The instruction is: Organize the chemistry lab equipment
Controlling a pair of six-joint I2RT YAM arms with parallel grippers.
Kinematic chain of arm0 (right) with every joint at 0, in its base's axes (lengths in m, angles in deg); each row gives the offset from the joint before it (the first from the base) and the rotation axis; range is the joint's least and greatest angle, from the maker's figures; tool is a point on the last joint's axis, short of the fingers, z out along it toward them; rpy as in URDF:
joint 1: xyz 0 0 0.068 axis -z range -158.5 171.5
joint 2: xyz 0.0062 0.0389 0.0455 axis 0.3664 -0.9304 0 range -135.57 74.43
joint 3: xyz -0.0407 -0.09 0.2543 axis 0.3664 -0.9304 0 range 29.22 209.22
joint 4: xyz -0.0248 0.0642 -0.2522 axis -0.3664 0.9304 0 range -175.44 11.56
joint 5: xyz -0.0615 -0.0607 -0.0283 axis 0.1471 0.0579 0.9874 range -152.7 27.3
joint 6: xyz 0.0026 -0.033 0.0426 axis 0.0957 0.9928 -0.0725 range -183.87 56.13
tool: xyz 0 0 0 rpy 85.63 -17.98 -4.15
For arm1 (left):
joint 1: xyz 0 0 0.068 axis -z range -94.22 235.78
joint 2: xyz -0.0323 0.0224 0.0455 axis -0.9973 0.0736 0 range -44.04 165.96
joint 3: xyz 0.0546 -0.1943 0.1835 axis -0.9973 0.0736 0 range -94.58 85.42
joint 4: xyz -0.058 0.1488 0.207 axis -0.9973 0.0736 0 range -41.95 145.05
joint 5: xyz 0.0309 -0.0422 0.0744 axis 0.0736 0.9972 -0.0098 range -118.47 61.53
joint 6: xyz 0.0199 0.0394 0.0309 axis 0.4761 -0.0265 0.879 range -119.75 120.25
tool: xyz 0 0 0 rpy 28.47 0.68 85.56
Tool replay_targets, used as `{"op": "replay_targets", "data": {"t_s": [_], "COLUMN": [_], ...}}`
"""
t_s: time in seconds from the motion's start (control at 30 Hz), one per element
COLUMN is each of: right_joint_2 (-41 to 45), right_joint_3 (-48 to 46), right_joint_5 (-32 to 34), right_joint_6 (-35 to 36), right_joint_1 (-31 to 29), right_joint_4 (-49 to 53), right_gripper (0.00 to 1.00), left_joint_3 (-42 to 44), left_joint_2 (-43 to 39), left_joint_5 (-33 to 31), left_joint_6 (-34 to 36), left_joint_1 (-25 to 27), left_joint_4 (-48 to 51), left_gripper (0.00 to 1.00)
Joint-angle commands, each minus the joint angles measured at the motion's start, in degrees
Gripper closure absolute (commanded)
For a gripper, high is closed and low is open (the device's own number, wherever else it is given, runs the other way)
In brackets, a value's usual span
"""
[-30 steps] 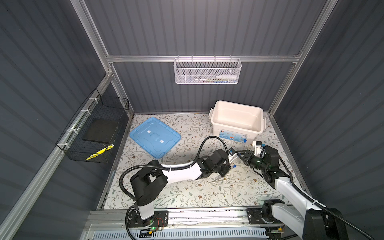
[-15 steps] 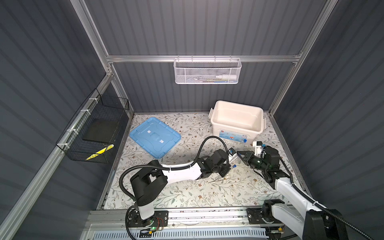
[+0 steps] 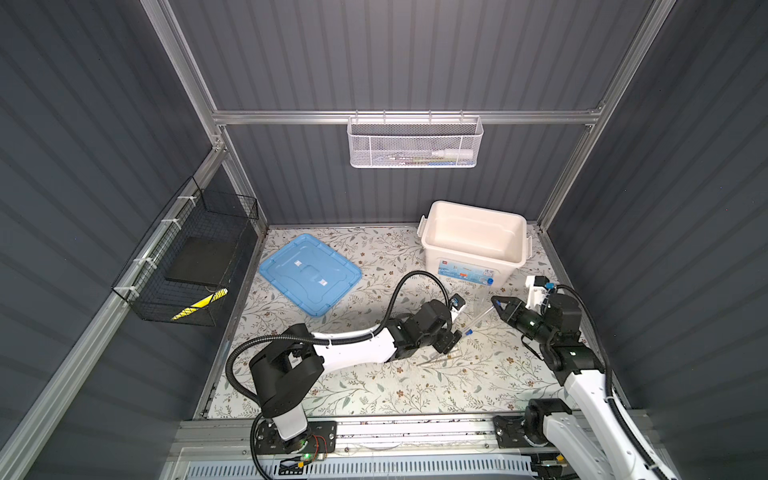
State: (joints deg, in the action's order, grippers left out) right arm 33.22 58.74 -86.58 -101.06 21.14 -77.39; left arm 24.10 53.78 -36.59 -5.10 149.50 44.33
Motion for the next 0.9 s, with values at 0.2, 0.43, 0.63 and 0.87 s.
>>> {"op": "replay_targets", "data": {"t_s": [0.2,0.43,0.63,0.87], "right_joint_2": [1.98,0.03,-1.94,-5.94], "right_joint_3": [8.87,8.64,6.49,3.69], "right_joint_5": [15.71,23.2,29.89,36.49], "right_joint_6": [14.61,21.68,25.63,29.24], "right_joint_1": [0.57,-0.12,-3.19,-8.57], "right_joint_4": [13.27,7.75,-0.48,-9.93], "right_gripper": [0.83,0.83,0.83,0.83], "left_joint_3": [0.51,-1.07,-2.04,-3.01], "left_joint_2": [0.15,2.38,4.08,5.57], "left_joint_5": [-1.54,-1.51,-1.24,-0.67], "left_joint_6": [-1.06,-1.16,-1.51,-1.25], "left_joint_1": [0.4,0.4,0.36,0.35], "left_joint_4": [0.77,2.85,3.53,4.52], "left_gripper": [0.28,0.29,0.3,0.3]}}
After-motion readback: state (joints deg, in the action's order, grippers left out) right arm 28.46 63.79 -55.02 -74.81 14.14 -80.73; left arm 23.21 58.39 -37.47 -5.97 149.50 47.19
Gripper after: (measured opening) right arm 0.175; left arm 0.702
